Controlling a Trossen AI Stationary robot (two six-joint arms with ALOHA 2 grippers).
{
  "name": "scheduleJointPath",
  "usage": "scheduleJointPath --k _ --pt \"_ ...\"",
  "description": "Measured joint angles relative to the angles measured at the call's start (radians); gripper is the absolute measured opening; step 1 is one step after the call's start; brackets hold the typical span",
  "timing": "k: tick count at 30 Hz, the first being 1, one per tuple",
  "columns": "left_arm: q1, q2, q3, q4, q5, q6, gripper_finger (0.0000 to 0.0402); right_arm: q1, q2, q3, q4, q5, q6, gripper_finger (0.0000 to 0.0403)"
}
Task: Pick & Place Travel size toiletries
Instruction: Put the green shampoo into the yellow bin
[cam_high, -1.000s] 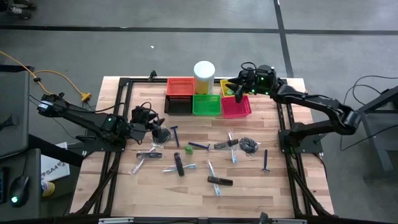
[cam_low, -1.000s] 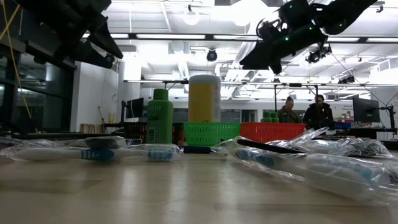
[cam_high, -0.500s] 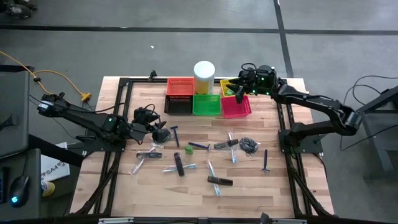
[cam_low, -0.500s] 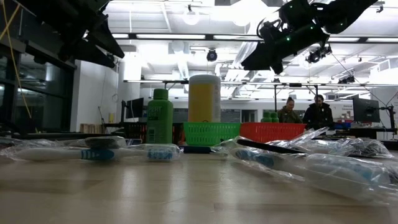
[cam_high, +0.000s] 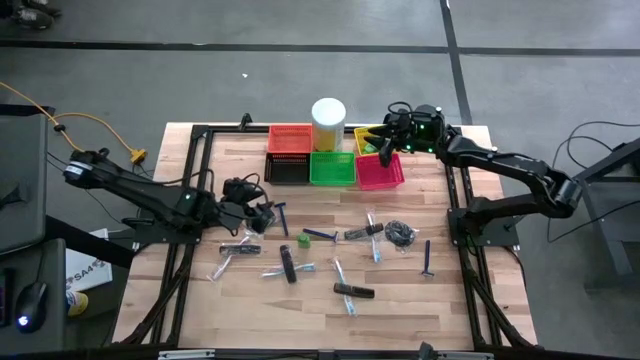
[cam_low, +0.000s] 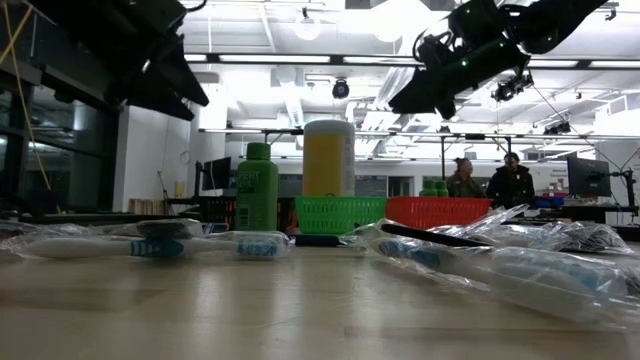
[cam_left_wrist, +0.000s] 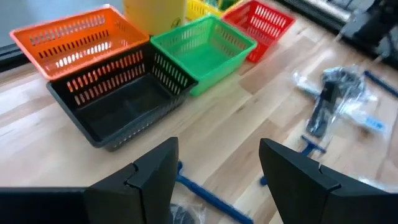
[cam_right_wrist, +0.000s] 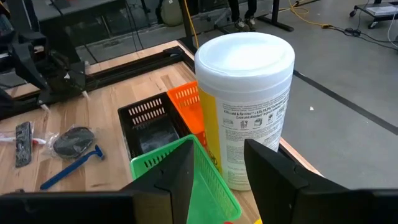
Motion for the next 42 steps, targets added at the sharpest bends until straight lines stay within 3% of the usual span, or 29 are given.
scheduleJointPath --k 7,15,31,38,42 --pt "0.000 0.061 0.000 0.010 0.024 0.010 0.0225 0.000 -0.001 0.000 -0.012 0.000 -0.004 0.0135" --pt "0.000 0.159 0.000 0.125 0.027 0.257 0.0225 0.000 -0.004 0.000 -0.016 -0.002 -0.004 0.0135" --pt "0.000 0.261 -0.001 0.123 0.040 0.201 0.0225 0.000 -0.004 0.000 -0.055 -0.003 -0.008 0.0135" --pt "0.000 0.264 -0.110 0.290 0.111 0.205 0.0225 0.002 -0.004 0.000 -0.055 -0.003 -0.004 0.0135" --pt "0.000 0.264 -0.158 0.435 0.186 0.330 0.0225 0.007 -0.004 0.000 -0.055 0.001 -0.003 0.0135"
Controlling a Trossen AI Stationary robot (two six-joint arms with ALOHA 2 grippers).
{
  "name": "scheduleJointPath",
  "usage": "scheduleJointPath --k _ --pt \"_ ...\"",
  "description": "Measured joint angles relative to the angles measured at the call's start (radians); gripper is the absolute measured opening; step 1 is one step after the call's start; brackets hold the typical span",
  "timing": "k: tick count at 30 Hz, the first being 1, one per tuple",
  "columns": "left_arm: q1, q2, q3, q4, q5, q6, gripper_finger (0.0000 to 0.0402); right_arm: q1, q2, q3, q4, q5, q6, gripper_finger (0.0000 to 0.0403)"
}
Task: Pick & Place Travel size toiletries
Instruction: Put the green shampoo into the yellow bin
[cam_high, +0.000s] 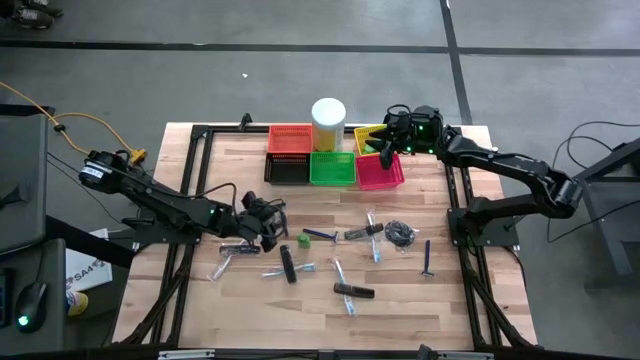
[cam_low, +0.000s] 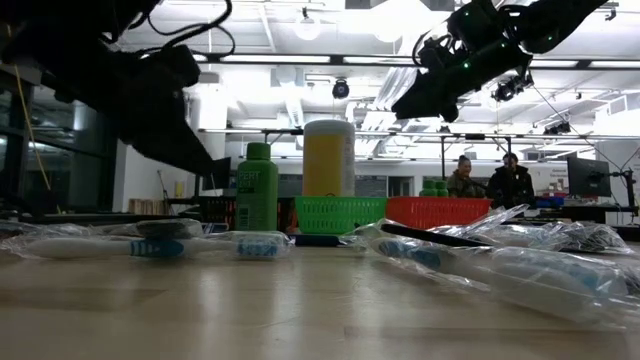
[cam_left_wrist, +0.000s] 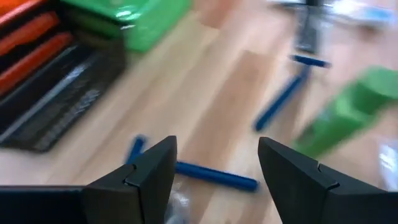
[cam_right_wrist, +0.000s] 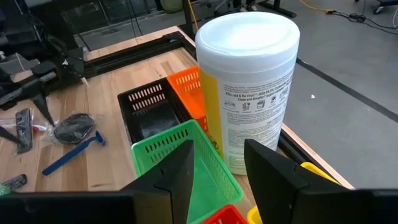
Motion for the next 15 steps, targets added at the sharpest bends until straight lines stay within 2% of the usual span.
scheduleJointPath --k 6,11,15 --pt "0.000 0.000 -0.012 -0.007 0.141 0.177 0.0225 0.000 0.000 0.000 0.000 -0.001 0.057 0.0135" --pt "0.000 0.004 -0.012 -0.003 0.154 0.281 0.0225 0.011 0.000 0.000 0.000 0.000 0.052 0.0135" --pt "0.000 0.039 -0.012 0.020 0.161 0.297 0.0225 0.030 0.000 0.000 0.000 0.000 0.050 0.0135"
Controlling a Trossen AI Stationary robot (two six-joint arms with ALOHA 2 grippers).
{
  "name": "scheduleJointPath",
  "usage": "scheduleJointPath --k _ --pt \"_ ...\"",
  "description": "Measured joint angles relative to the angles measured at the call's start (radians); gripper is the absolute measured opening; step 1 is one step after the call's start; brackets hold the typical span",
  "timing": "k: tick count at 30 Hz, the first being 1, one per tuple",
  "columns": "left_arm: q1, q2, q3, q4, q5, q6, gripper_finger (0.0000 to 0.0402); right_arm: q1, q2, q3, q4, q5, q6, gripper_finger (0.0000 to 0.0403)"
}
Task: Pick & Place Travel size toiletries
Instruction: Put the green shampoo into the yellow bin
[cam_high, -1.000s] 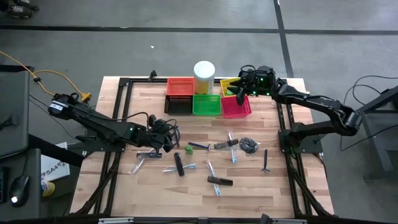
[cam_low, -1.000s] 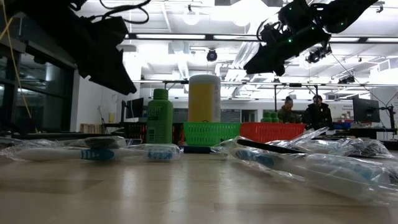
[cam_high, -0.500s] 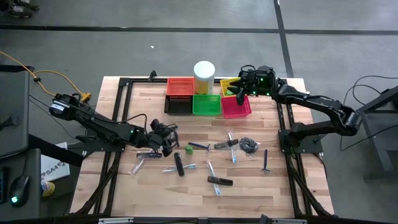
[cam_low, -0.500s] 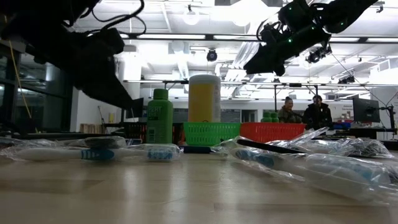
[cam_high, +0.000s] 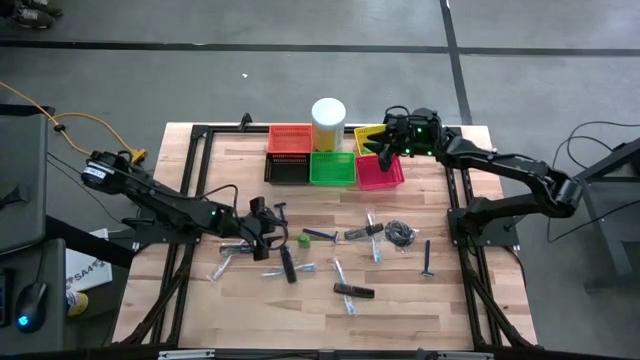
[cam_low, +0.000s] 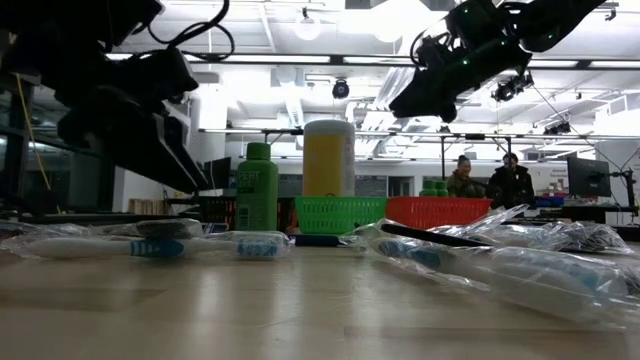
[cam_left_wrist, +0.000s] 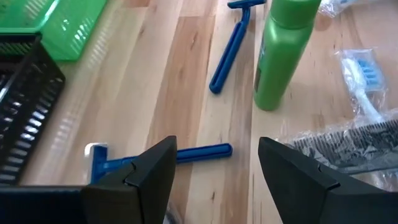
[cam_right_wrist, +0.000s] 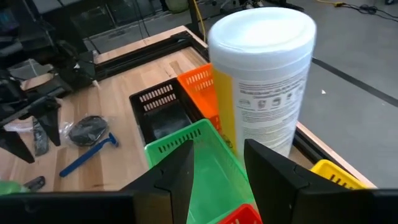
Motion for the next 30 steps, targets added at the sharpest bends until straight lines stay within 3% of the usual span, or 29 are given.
scheduleJointPath --k 12,17,30 --pt "0.000 0.146 0.000 0.178 0.020 0.000 0.0225 0.037 -0.057 0.000 -0.006 0.011 -0.002 0.0135" --pt "0.000 0.150 0.004 0.176 0.019 -0.008 0.0225 0.037 -0.090 0.000 -0.009 0.058 -0.005 0.0135" --pt "0.000 0.150 0.004 0.188 0.016 -0.064 0.0225 0.037 -0.099 0.000 -0.056 0.059 -0.018 0.0135"
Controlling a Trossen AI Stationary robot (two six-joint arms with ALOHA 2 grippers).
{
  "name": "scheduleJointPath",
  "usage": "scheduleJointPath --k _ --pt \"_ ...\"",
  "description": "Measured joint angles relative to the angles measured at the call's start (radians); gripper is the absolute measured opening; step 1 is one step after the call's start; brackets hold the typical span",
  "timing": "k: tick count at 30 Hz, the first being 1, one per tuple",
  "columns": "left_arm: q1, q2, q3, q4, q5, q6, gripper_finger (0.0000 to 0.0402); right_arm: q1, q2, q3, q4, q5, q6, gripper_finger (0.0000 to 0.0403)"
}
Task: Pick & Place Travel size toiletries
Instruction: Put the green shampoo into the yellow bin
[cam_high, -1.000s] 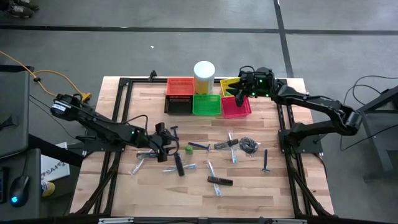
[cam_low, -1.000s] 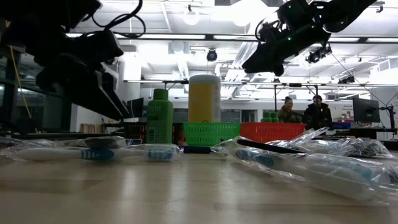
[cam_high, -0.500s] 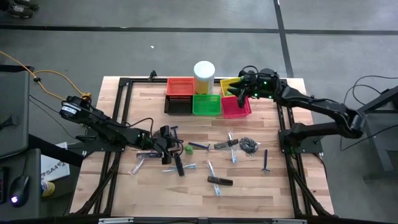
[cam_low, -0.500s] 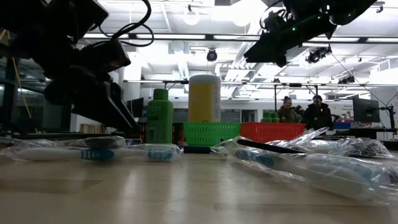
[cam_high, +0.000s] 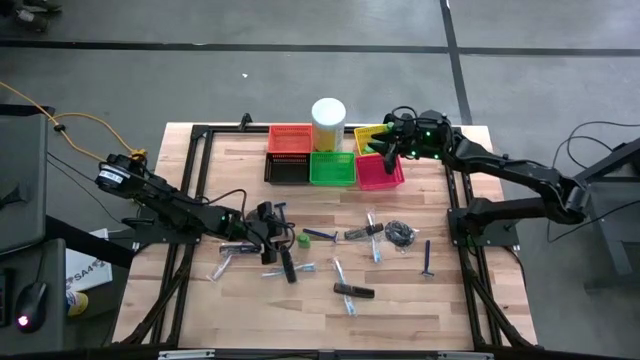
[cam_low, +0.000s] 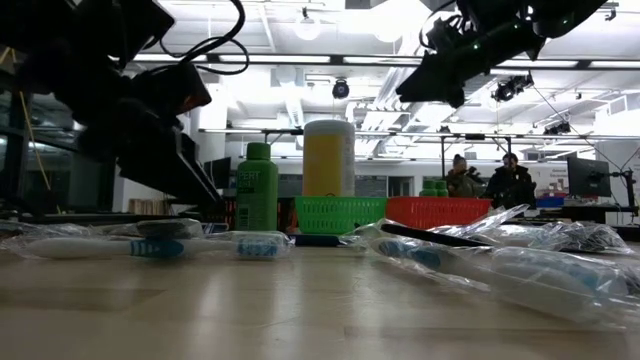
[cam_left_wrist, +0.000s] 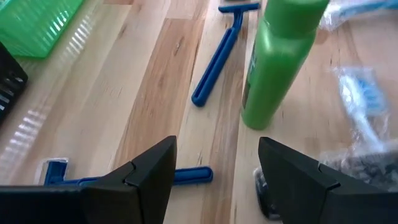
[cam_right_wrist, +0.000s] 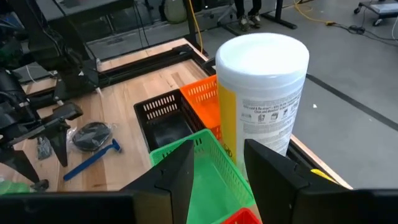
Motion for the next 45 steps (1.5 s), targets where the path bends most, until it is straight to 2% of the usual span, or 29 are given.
scheduleJointPath --k 9,17,21,34,45 --pt "0.000 0.000 0.000 0.055 0.037 0.076 0.0225 0.000 0.000 0.000 -0.004 -0.008 -0.005 0.0135" --pt "0.000 0.077 -0.006 0.110 0.106 0.094 0.0225 0.001 0.000 0.000 -0.006 -0.063 -0.052 0.0135" --pt "0.000 0.092 -0.006 0.160 0.102 0.109 0.0225 0.001 -0.011 0.000 -0.018 -0.062 -0.039 0.0135" --pt "0.000 0.092 -0.006 0.161 0.101 0.162 0.0225 0.001 -0.121 0.000 -0.178 -0.058 0.044 0.0135" --pt "0.000 0.153 -0.008 0.224 0.105 0.176 0.0225 0.010 -0.140 0.000 -0.183 -0.061 0.103 0.0135"
